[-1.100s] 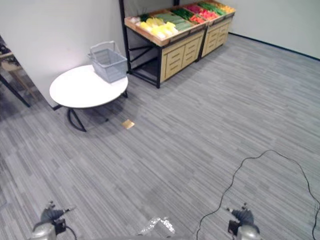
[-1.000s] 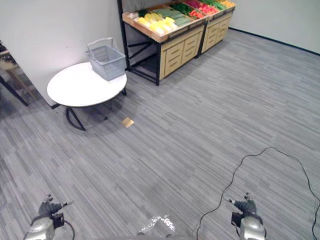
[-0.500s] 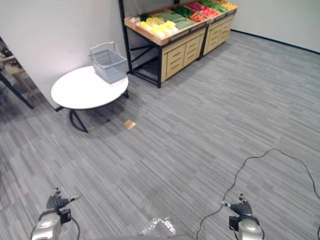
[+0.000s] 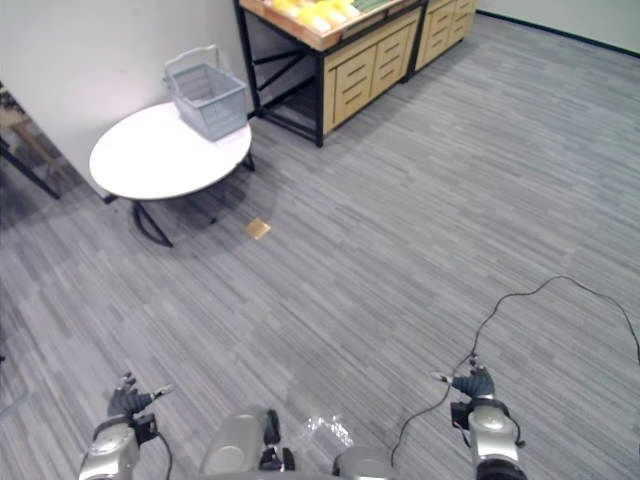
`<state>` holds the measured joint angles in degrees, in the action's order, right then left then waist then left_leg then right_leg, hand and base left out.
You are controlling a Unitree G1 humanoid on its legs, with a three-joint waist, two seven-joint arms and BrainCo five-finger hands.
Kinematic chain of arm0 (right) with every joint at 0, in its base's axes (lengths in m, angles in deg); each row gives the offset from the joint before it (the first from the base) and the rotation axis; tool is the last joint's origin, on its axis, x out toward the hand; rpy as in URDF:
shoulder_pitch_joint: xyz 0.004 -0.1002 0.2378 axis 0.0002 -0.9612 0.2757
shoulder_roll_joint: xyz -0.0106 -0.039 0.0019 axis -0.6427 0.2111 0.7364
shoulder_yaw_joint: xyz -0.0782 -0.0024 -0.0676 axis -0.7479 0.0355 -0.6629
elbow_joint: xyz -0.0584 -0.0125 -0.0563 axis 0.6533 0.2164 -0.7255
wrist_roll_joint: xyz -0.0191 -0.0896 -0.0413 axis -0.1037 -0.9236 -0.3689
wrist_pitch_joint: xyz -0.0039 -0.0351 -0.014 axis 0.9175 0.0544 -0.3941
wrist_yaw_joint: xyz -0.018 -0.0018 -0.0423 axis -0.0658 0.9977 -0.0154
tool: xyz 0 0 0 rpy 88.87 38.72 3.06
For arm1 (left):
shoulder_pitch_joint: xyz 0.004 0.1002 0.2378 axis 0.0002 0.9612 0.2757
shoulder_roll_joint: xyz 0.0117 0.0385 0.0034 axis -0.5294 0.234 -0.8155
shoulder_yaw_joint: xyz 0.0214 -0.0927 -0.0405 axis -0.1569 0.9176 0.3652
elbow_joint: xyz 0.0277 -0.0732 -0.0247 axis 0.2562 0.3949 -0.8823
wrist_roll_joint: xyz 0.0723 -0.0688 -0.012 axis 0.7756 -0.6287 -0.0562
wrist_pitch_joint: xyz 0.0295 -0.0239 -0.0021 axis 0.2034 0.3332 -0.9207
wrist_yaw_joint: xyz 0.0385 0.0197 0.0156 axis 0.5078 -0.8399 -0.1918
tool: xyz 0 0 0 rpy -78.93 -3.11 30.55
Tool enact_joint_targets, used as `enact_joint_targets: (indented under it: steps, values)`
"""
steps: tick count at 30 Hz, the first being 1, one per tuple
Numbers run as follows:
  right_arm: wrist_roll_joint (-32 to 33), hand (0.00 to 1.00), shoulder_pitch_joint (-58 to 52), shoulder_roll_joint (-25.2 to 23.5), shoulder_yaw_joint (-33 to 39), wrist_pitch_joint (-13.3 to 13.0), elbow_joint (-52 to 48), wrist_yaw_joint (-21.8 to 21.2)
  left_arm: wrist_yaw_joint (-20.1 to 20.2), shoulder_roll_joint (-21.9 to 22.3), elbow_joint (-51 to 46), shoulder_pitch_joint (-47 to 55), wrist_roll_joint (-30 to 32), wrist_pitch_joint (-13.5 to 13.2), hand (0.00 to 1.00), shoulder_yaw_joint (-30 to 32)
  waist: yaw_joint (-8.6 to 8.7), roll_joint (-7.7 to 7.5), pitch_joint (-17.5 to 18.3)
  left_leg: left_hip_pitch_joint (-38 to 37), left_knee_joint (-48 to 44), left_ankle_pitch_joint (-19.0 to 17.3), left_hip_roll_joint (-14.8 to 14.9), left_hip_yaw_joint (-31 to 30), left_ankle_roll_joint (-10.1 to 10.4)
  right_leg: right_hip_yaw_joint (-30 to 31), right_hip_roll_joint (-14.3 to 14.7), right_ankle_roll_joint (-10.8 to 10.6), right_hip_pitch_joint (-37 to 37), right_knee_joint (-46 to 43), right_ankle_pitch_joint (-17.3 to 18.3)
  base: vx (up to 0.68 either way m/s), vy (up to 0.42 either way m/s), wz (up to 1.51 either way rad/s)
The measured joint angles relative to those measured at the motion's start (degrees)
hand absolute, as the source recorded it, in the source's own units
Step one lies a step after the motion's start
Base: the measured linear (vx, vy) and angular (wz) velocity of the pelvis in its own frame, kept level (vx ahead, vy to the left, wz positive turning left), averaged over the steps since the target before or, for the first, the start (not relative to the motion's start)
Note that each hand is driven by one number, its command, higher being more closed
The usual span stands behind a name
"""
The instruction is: Pick vegetable in the basket
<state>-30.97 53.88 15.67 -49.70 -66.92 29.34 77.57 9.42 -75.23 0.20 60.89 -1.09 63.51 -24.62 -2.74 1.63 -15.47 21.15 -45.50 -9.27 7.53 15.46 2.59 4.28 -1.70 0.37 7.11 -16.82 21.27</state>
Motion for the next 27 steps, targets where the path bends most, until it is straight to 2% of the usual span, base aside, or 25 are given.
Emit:
enact_joint_targets:
  steps: [1,2,3,4,5,6,7,8,9,10,12,13,15,16,17,19,20,21,22,23,24,25,26,27]
  values:
    - [0.0,0.00,0.6,0.1,0.0,0.0,0.0,0.0,0.1,0.0,0.0,0.8,0.0,-0.1,0.00,0.0,-0.10,0.04,0.1,-0.3,17.4,2.2,-1.1,0.9,0.8,0.3,-1.4,-0.4,1.9,3.5,0.2,0.33,0.168,-0.13]
    - [0.0,0.00,0.8,0.3,0.0,-0.1,0.0,0.0,0.1,0.3,0.0,1.2,0.0,0.0,0.00,0.0,-0.39,0.53,0.5,-0.6,26.5,5.3,-1.3,1.4,1.0,0.4,-1.7,-0.5,3.0,5.5,0.2,0.52,0.285,-0.28]
    - [0.0,0.00,0.7,0.8,-0.3,-0.1,0.3,0.0,0.2,0.5,0.1,1.7,0.1,0.0,0.00,0.0,-1.05,0.61,0.6,-1.0,31.8,10.3,-1.4,1.7,0.4,1.2,-2.2,-1.5,4.6,7.4,0.9,0.48,0.295,-0.26]
    - [0.0,0.00,0.7,0.7,-0.6,-0.1,0.6,0.0,0.2,0.4,0.2,2.4,0.1,0.0,0.00,0.1,-1.48,0.28,0.9,-1.2,30.9,11.9,-1.9,1.8,-1.0,1.5,-3.3,-1.5,5.4,7.3,1.4,0.61,0.326,-0.21]
    - [0.0,0.00,0.4,-0.5,-0.6,-0.1,1.2,-0.1,0.2,0.5,0.6,2.9,0.1,0.0,0.00,0.2,-2.13,-2.72,2.2,-1.2,29.8,9.7,-5.0,2.6,-4.5,1.7,-5.8,-2.6,3.6,2.2,1.0,0.70,0.312,0.05]
    - [-0.1,0.00,0.3,-1.1,-0.6,-0.1,1.3,-0.2,0.3,0.9,1.2,2.9,0.2,0.0,0.00,0.2,-2.29,-3.78,2.5,-2.1,28.3,7.3,-6.3,3.0,-6.5,2.1,-6.7,-5.4,1.3,-5.6,-0.6,0.62,0.232,0.17]
    - [-0.1,0.00,0.3,-1.3,-0.6,-0.1,1.4,-0.2,0.3,1.0,1.7,3.0,0.2,0.0,0.00,0.2,-2.23,-4.13,2.4,-3.3,27.2,5.9,-6.7,2.9,-7.1,2.6,-6.8,-8.3,0.3,-10.4,-2.2,0.54,0.200,0.21]
    - [-0.2,0.00,0.3,-1.8,-0.6,-0.1,1.5,-0.2,0.3,1.0,2.4,3.2,0.3,0.1,0.00,0.2,-2.21,-4.55,2.5,-5.5,26.5,3.6,-7.2,2.7,-7.6,3.6,-6.6,-14.8,-1.7,-18.8,-6.3,0.57,0.202,0.16]
    - [-0.4,0.00,0.4,-2.5,-0.9,-0.1,1.4,-0.2,0.3,0.9,2.4,3.8,0.3,0.2,0.00,0.2,-1.99,-4.89,2.4,-8.9,26.5,1.4,-7.7,1.9,-7.8,4.4,-6.0,-15.7,-3.7,-26.7,-12.4,0.68,0.223,0.23]
    - [-1.0,0.00,0.5,-2.6,-3.2,-0.1,0.8,-0.3,0.4,0.9,2.2,4.5,0.6,0.2,0.00,0.0,-1.40,-4.64,2.5,-13.3,26.9,-0.7,-7.9,0.5,-7.7,3.6,-4.9,-15.6,-6.7,-37.2,-13.5,0.65,0.202,0.30]
    - [-1.8,0.00,0.4,-2.7,-6.6,-0.2,-2.5,-0.5,0.4,0.8,1.3,4.9,0.8,0.2,0.00,-0.3,-0.31,-3.99,2.7,-19.9,31.5,-1.2,-8.2,-1.6,-7.8,-1.2,-4.8,-14.5,-12.4,-46.5,-12.7,0.54,0.105,0.52]
    - [-3.0,0.00,0.3,-2.7,-7.9,-0.2,-5.8,-0.5,0.4,0.6,0.2,4.9,0.8,0.2,0.00,-0.7,0.31,-3.61,2.7,-23.8,34.9,-0.9,-8.2,-3.4,-7.4,-4.5,-5.4,-11.5,-16.3,-47.4,-11.1,0.62,0.033,0.66]
    - [-5.3,0.00,-0.5,-2.6,-8.0,-0.3,-13.0,-0.7,0.4,-0.1,-0.6,3.7,1.2,0.2,0.00,-1.4,1.67,-3.44,2.7,-28.4,38.9,-0.9,-7.8,-7.3,-7.3,-7.9,-5.9,-6.8,-22.3,-40.9,-8.3,0.55,-0.078,0.82]
    - [-5.8,0.00,-0.6,-2.6,-8.0,-0.3,-14.8,-0.7,0.4,-0.2,-0.8,3.4,1.2,0.2,0.00,-1.5,2.11,-3.27,2.7,-29.3,39.5,-1.1,-7.5,-8.5,-7.0,-8.3,-5.9,-6.4,-23.6,-36.9,-7.6,0.49,-0.176,1.08]
    - [-6.5,0.00,-0.6,-2.3,-7.8,-0.8,-17.7,-0.7,0.4,-0.3,-1.4,2.7,1.3,0.1,0.00,-1.9,2.96,-2.86,2.5,-30.4,39.8,-1.7,-6.7,-10.8,-6.1,-8.2,-6.0,-6.2,-25.4,-26.4,-7.1,0.50,-0.233,1.17]
    - [-8.1,0.00,-0.1,-0.9,-7.4,-1.6,-19.4,-0.6,0.4,-0.2,-2.0,1.2,1.4,-0.1,0.00,-2.7,3.18,-2.41,2.4,-32.3,39.9,-3.3,-4.3,-13.7,-3.4,-5.2,-6.2,-5.7,-25.7,-2.6,-12.9,0.50,-0.282,1.10]
    - [-8.7,0.00,0.0,-0.5,-7.4,-1.5,-19.7,-0.6,0.4,-0.2,-2.0,1.1,1.5,-0.2,0.00,-2.7,3.08,-2.33,2.6,-32.8,39.9,-4.0,-3.7,-14.5,-2.4,-3.9,-6.4,-6.1,-25.5,2.9,-15.0,0.51,-0.366,0.87]
    - [-10.4,0.00,0.6,0.2,-7.5,-1.5,-20.9,-0.6,0.4,-0.5,-1.9,1.2,2.0,-0.3,0.00,-2.6,3.00,-3.42,3.0,-34.1,40.1,-5.9,-2.6,-15.7,-0.3,-0.9,-7.1,-7.5,-25.8,8.8,-17.4,0.66,-0.511,0.95]
    - [-11.8,0.00,0.8,0.7,-7.7,-1.4,-22.6,-0.5,0.4,-0.9,-2.0,2.4,3.0,-0.3,0.00,-2.5,2.84,-4.16,3.6,-36.0,39.1,-9.2,-1.6,-17.1,1.6,0.5,-7.8,-8.6,-25.7,8.3,-17.5,0.59,-0.476,0.87]
    - [-12.6,0.00,1.2,1.5,-8.2,-1.5,-23.0,-0.5,0.4,-0.5,-1.6,2.8,3.4,-0.3,0.00,-2.5,2.68,-3.35,3.9,-36.6,37.8,-11.0,-0.4,-18.0,2.3,0.4,-6.8,-10.9,-26.1,5.4,-21.7,0.60,-0.491,0.73]
    - [-13.7,0.00,2.1,3.2,-9.3,-1.4,-23.1,-0.5,1.0,0.7,-0.8,3.7,3.5,-0.3,0.00,-2.8,2.15,-1.25,4.7,-35.6,33.3,-11.5,2.1,-19.4,2.3,-1.1,-5.1,-10.0,-26.7,0.2,-22.8,0.57,-0.484,0.60]
    - [-14.9,0.00,3.8,4.8,-10.7,-1.3,-23.0,-0.6,1.2,2.1,0.1,4.5,3.5,-0.3,0.00,-2.7,1.79,0.72,5.3,-31.7,24.9,-9.9,4.0,-20.2,1.6,-3.5,-4.0,-7.4,-25.9,-1.6,-20.5,0.54,-0.472,0.58]
    - [-14.8,0.00,5.2,5.1,-11.5,-1.3,-22.9,-0.5,1.2,2.6,0.3,4.8,3.4,-0.3,0.00,-2.6,1.83,1.25,5.2,-29.4,19.7,-8.1,4.5,-20.5,1.5,-4.4,-3.6,-6.6,-24.9,-1.7,-19.6,0.51,-0.460,0.52]
    - [-14.9,0.00,8.2,5.8,-13.5,-1.3,-22.5,-0.4,1.2,3.7,0.8,4.9,3.4,-0.3,0.00,-2.6,1.70,2.20,4.6,-24.8,8.7,-1.6,5.8,-20.0,1.2,-5.9,-2.8,-5.5,-21.4,-0.5,-18.3,0.50,-0.401,0.42]
